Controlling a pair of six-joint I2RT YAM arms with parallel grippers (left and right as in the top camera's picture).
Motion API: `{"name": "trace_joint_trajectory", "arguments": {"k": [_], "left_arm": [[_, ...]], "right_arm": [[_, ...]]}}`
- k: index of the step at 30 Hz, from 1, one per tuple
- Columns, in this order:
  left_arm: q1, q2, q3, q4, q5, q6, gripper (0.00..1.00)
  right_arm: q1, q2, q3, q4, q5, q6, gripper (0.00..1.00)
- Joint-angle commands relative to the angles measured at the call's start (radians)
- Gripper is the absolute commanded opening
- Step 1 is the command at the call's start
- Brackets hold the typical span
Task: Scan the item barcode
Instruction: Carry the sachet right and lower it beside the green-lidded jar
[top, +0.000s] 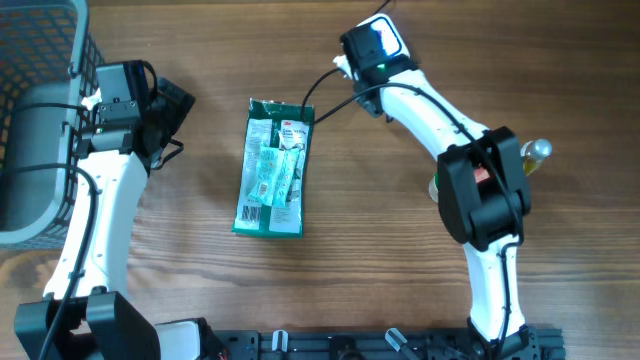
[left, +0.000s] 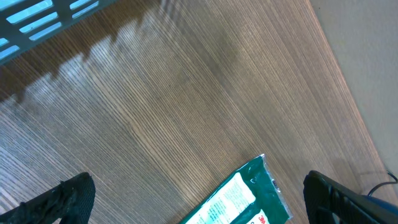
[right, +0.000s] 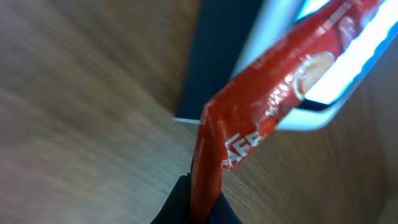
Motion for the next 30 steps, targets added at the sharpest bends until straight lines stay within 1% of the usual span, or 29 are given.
{"name": "trace_joint_trajectory", "arguments": {"k": [1, 6, 8, 12, 14, 16, 20, 21, 24, 28, 30], "left_arm": [[0.005, -0.011, 0.008, 0.003, -0.010, 0.016, 1.00], [0.005, -0.011, 0.008, 0.003, -0.010, 0.016, 1.00], [0.005, -0.011, 0.008, 0.003, -0.010, 0.016, 1.00], [0.005, -0.011, 0.008, 0.003, -0.010, 0.016, 1.00], [0.005, -0.011, 0.008, 0.003, -0.010, 0.016, 1.00], [0.005, -0.011, 0.008, 0.003, -0.010, 0.016, 1.00], [0.005, -0.011, 0.008, 0.003, -0.010, 0.016, 1.00], [0.005, -0.011, 0.008, 0.003, -0.010, 0.016, 1.00], [0.005, -0.011, 0.008, 0.003, -0.010, 0.016, 1.00], [0.005, -0.011, 0.008, 0.003, -0.010, 0.016, 1.00], [0.005, -0.011, 0.008, 0.003, -0.010, 0.016, 1.00]], "right_arm": [[0.009, 0.008, -0.010, -0.011, 0.022, -0.099, 0.06], [0.008, -0.021, 0.002, -0.015, 0.022, 0.016, 0.05], [0.008, -0.089, 0.013, -0.024, 0.021, 0.113, 0.06], [0.005, -0.311, 0.013, -0.141, 0.021, 0.392, 0.06], [-0.010, -0.435, 0.013, -0.269, 0.015, 0.577, 0.05], [-0.034, -0.505, 0.013, -0.379, -0.055, 0.670, 0.05], [-0.115, -0.558, 0.013, -0.599, -0.283, 0.720, 0.05], [-0.133, -0.558, 0.012, -0.645, -0.312, 0.725, 0.05], [-0.202, -0.558, -0.036, -0.772, -0.312, 0.820, 0.06], [-0.261, -0.556, -0.143, -0.800, -0.308, 0.816, 0.06], [-0.274, -0.556, -0.211, -0.781, -0.271, 0.814, 0.11]]}}
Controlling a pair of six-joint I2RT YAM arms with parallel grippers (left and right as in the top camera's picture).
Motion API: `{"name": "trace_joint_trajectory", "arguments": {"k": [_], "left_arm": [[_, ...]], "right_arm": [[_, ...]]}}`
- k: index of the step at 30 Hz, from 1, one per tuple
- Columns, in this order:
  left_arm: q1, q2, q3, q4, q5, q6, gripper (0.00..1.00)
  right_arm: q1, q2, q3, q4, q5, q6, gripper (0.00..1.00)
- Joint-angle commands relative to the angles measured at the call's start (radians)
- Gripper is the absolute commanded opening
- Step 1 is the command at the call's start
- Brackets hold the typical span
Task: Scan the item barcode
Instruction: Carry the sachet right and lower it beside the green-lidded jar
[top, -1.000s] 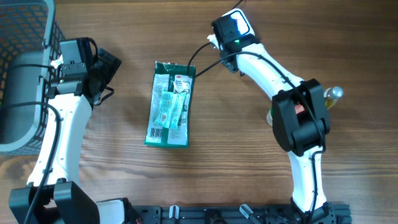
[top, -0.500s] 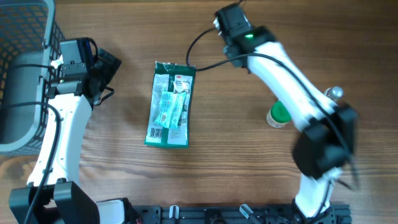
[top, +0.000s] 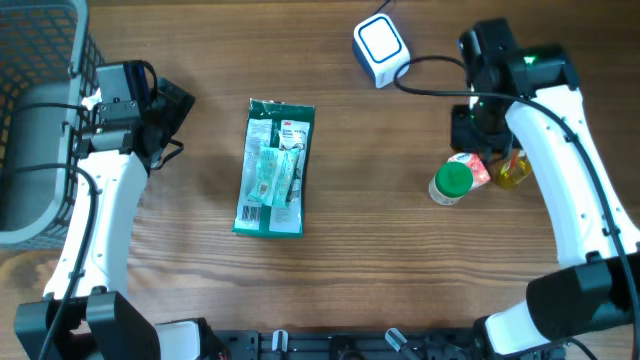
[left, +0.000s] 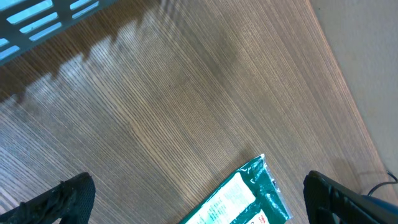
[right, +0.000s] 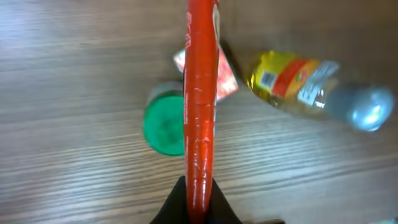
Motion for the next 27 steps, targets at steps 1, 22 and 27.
{"name": "trace_joint_trajectory", "arguments": {"k": [1, 22, 27], "left_arm": [[0.005, -0.011, 0.008, 0.003, -0.010, 0.016, 1.00], [0.005, -0.011, 0.008, 0.003, -0.010, 0.016, 1.00], [0.005, -0.011, 0.008, 0.003, -0.010, 0.016, 1.00]], "right_arm": [[-0.015, 0.015, -0.101, 0.032, 0.040, 0.016, 0.11], [-0.015, 0.016, -0.232, 0.233, -0.047, -0.004, 0.48], [-0.015, 0.016, -0.245, 0.190, 0.046, 0.171, 0.49]]}}
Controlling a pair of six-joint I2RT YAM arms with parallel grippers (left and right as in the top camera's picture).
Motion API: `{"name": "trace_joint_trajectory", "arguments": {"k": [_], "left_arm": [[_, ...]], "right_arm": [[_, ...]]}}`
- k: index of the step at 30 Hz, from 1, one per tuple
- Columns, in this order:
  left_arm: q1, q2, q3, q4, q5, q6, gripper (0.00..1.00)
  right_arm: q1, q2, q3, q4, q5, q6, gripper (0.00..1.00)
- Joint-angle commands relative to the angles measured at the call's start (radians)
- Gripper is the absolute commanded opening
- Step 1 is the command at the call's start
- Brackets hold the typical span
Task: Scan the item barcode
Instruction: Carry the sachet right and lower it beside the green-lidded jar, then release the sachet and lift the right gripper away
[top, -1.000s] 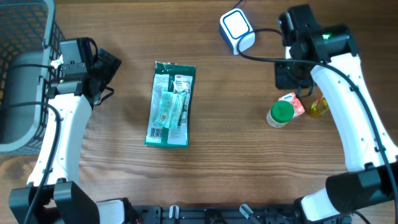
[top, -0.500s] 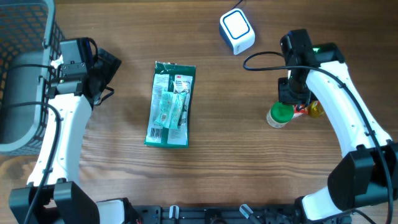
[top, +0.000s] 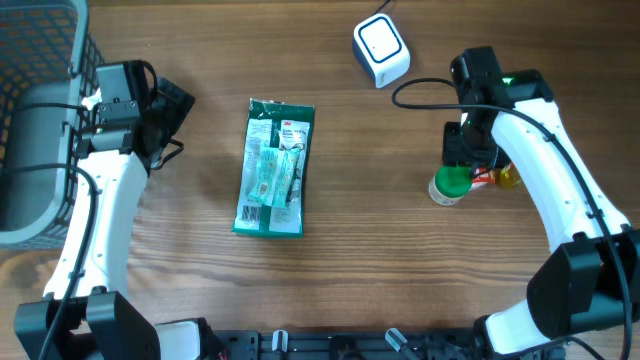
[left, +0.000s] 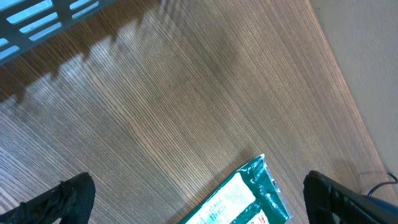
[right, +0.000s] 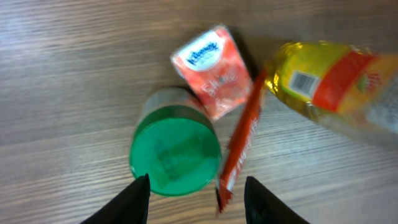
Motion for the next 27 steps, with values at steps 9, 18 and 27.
{"name": "trace_joint_trajectory", "arguments": {"k": [9, 18, 27], "left_arm": [[0.005, -0.011, 0.008, 0.004, -0.010, 0.016, 1.00], [0.005, -0.011, 0.008, 0.004, -0.010, 0.016, 1.00], [0.005, -0.011, 0.008, 0.004, -0.010, 0.016, 1.00]], "right_arm": [[-0.002, 0.013, -0.055, -0.033, 0.072, 0.132, 0.32], [-0.002, 0.013, -0.056, -0.044, 0.072, 0.141, 0.30], [-0.002, 0.013, -0.115, 0.042, 0.075, 0.152, 0.07]]}}
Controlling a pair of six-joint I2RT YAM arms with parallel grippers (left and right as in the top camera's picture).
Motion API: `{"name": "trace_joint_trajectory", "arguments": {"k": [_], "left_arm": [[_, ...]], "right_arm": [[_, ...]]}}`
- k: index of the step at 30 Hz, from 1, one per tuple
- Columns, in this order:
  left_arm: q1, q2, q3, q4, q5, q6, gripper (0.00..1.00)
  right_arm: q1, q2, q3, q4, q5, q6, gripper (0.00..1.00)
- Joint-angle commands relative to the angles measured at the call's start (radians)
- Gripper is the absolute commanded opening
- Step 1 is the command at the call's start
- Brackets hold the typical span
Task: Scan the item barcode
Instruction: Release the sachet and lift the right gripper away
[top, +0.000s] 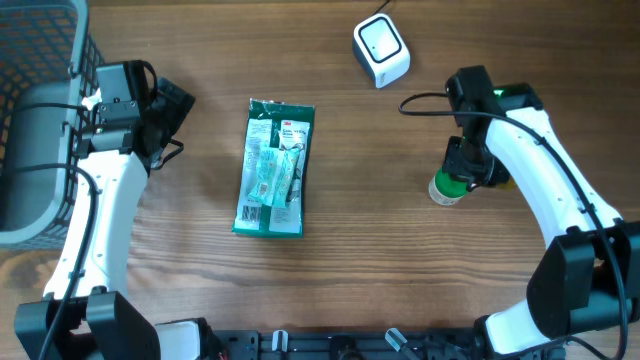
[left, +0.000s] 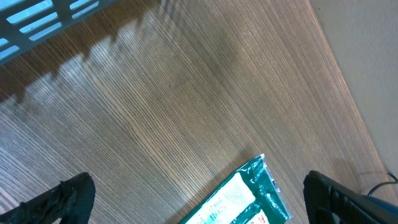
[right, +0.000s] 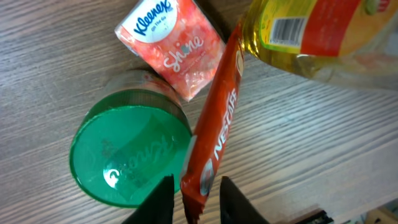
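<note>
A white barcode scanner (top: 381, 45) sits at the table's far edge. A red Nescafe sachet (right: 214, 130) lies slanted between a green-lidded jar (right: 127, 155) and an oil bottle (right: 311, 31). My right gripper (right: 196, 202) is low over the sachet's near end, with a finger on each side and small gaps, so it is open. In the overhead view the right gripper (top: 468, 165) covers the sachet. My left gripper (left: 196, 205) hangs wide open above the table. The corner of a green packet (left: 249, 186) shows under it.
A pink Kleenex pack (right: 171, 43) lies against the jar and sachet. The green packet (top: 272, 165) lies flat at mid-table. A grey wire basket (top: 30, 150) fills the left edge. The scanner's cable runs toward the right arm.
My right gripper has come lower over the dropped sachet. Its fingers stand closer together, either side of the sachet's end. The left arm has not moved.
My right gripper first held the red sachet at the scanner. Then it held the sachet on edge above the jar, Kleenex pack and bottle. Then the fingers were wide open and the sachet lay among those items. Now the fingers bracket its end.
</note>
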Motion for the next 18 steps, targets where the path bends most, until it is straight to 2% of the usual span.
{"name": "trace_joint_trajectory", "arguments": {"k": [1, 6, 13, 18], "left_arm": [[0.005, -0.011, 0.008, 0.003, -0.010, 0.016, 1.00], [0.005, -0.011, 0.008, 0.003, -0.010, 0.016, 1.00], [0.005, -0.011, 0.008, 0.003, -0.010, 0.016, 1.00], [0.005, -0.011, 0.008, 0.003, -0.010, 0.016, 1.00]], "right_arm": [[-0.002, 0.013, 0.002, 0.019, 0.024, -0.035, 0.04], [-0.002, -0.034, 0.071, 0.023, -0.068, -0.138, 0.04], [-0.002, -0.251, 0.072, 0.139, -0.071, -0.231, 0.04], [-0.002, -0.269, 0.063, 0.164, -0.071, -0.304, 0.04]]}}
